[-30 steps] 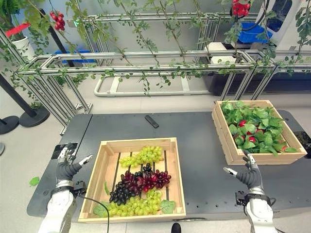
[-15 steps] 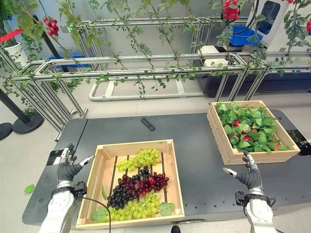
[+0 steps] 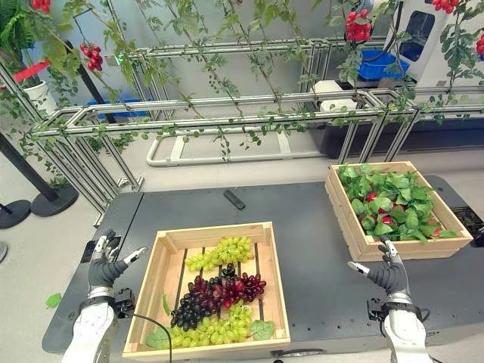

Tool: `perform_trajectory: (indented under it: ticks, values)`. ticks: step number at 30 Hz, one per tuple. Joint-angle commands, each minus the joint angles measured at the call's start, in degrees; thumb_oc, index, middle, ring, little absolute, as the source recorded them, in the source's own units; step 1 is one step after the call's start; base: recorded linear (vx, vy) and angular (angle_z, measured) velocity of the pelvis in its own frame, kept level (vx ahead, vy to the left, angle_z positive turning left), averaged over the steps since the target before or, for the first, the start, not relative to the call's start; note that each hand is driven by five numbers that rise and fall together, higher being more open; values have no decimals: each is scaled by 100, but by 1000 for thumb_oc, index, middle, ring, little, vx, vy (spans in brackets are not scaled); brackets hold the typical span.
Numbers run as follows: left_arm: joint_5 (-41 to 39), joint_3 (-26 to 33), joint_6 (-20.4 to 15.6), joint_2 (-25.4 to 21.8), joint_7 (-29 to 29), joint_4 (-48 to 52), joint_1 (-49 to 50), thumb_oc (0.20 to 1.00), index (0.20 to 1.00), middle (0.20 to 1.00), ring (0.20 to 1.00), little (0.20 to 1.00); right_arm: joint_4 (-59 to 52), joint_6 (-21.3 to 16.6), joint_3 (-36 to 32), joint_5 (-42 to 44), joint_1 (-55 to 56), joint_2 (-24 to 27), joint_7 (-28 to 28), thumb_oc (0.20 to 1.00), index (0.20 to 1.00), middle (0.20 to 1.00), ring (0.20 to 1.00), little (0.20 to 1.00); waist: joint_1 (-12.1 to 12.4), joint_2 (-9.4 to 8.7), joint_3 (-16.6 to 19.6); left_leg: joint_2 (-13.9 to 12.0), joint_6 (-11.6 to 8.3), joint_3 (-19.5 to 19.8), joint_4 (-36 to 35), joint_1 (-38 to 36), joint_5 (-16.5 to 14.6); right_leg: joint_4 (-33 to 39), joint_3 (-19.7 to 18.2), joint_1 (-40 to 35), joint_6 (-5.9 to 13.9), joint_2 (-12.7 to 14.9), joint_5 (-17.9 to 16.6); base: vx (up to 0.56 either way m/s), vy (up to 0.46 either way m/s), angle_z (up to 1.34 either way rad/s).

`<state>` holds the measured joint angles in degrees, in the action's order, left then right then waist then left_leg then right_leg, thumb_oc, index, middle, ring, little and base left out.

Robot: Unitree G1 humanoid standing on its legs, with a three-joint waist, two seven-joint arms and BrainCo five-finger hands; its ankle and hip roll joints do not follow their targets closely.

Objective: Pick up the fruits from the basket on one side to the basket on the other side

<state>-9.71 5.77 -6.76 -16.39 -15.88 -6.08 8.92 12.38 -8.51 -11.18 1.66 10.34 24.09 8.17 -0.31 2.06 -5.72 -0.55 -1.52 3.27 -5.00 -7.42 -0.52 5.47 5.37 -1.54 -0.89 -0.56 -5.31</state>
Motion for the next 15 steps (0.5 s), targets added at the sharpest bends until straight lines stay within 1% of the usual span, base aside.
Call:
perform_trajectory:
  ticks: [1, 4, 5, 6, 7, 8, 11, 12, 14, 15]
  values:
    - [126, 225, -221, -320, -41, -18, -160, 1000, 1000, 1000, 1000, 1000, -96, -235, -185, -13, -255, 246, 86, 1000, 1000, 1000, 1000, 1000, 134, -462, 280, 338, 147, 12, 0, -17, -91, -47, -92, -461, 569, 194, 302, 0, 0, 0]
    - [141, 249, -200, -349, -12, -50, -155, 1000, 1000, 1000, 1000, 1000, -169, -208, -104, -78, -383, 401, -28, 1000, 1000, 1000, 1000, 1000, 173, -495, 250, 330, 145, 24, 0, -32, -96, -47, -65, -482, 559, 182, 314, 0, 0, 0]
    - [162, 258, -197, -380, 11, -71, -149, 1000, 1000, 1000, 1000, 1000, -200, -203, -57, -60, -497, 534, -109, 1000, 1000, 1000, 1000, 1000, 212, -527, 232, 324, 141, 43, 0, -28, -99, -47, -24, -486, 552, 187, 321, 0, 0, 0]
    - [162, 259, -197, -380, 11, -71, -149, 1000, 1000, 1000, 1000, 1000, -199, -203, -56, -60, -498, 534, -108, 1000, 1000, 1000, 1000, 1000, 210, -527, 231, 325, 141, 45, 0, -29, -99, -47, -23, -486, 552, 187, 321, 0, 0, 0]
    - [133, 276, -201, -427, 18, -79, -162, 1000, 1000, 1000, 1000, 1000, -199, -188, 40, -71, -659, 746, -185, 1000, 1000, 1000, 1000, 1000, 266, -563, 183, 321, 138, 78, 0, -3, -87, -63, 21, -470, 551, 192, 320, -14, -14, 3]
    - [133, 281, -201, -425, 19, -80, -165, 1000, 1000, 1000, 1000, 1000, -189, -191, 46, -69, -671, 750, -184, 1000, 1000, 1000, 1000, 1000, 254, -562, 179, 322, 138, 85, 0, -2, -85, -63, 28, -471, 551, 193, 321, -34, -20, 9]
    - [116, 295, -210, -526, -7, -124, -190, 1000, 1000, 1000, 1000, 1000, -201, -161, 242, -251, -984, 1229, -281, 1000, 1000, 1000, 1000, 1000, 356, -619, 30, 325, 132, 163, 0, 117, -25, -116, 129, -369, 549, 205, 311, -72, -17, 17]
    - [100, 301, -218, -628, -24, -120, -222, 1000, 1000, 1000, 1000, 1000, -241, -133, 370, -346, -1227, 1563, -323, 1000, 1000, 1000, 1000, 1000, 445, -652, -91, 300, 136, 232, 0, 196, -30, -174, 212, -289, 547, 202, 361, -99, -28, 17]
    - [63, 275, -233, -712, -70, -137, -284, 1000, 1000, 1000, 1000, 1000, -211, -116, 534, -306, -1464, 1772, -361, 1000, 1000, 1000, 1000, 1000, 510, -680, -212, 293, 142, 303, 34, 335, 30, -284, 275, -153, 533, 216, 367, -86, -22, 26]
    - [61, 282, -235, -710, -72, -142, -294, 1000, 1000, 1000, 1000, 1000, -188, -123, 549, -300, -1494, 1779, -360, 1000, 1000, 1000, 1000, 1000, 496, -680, -213, 295, 141, 310, 37, 347, 35, -299, 281, -137, 533, 219, 373, -79, -20, 32]
